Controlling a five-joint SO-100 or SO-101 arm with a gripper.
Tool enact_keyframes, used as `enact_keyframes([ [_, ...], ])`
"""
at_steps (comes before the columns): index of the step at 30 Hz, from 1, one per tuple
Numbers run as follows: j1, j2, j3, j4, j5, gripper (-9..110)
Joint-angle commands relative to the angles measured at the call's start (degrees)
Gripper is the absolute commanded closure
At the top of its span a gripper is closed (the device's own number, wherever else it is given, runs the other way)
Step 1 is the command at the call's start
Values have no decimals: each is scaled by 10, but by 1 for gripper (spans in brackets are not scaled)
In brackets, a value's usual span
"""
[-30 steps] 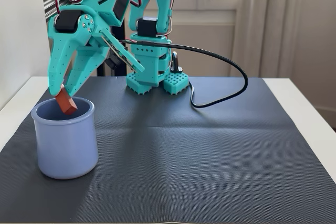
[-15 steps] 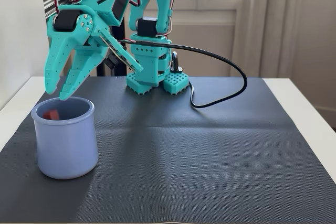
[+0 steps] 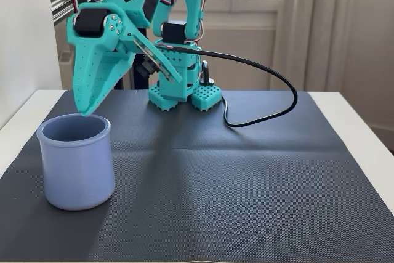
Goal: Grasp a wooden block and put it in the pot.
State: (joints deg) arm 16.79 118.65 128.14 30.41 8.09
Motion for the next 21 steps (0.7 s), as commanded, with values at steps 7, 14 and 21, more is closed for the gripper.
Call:
enact_keyframes([
  [7, -66, 254, 173, 4, 1, 101],
  [14, -130, 473, 378, -1, -4, 101],
  [21, -163, 619, 515, 1, 1, 101],
])
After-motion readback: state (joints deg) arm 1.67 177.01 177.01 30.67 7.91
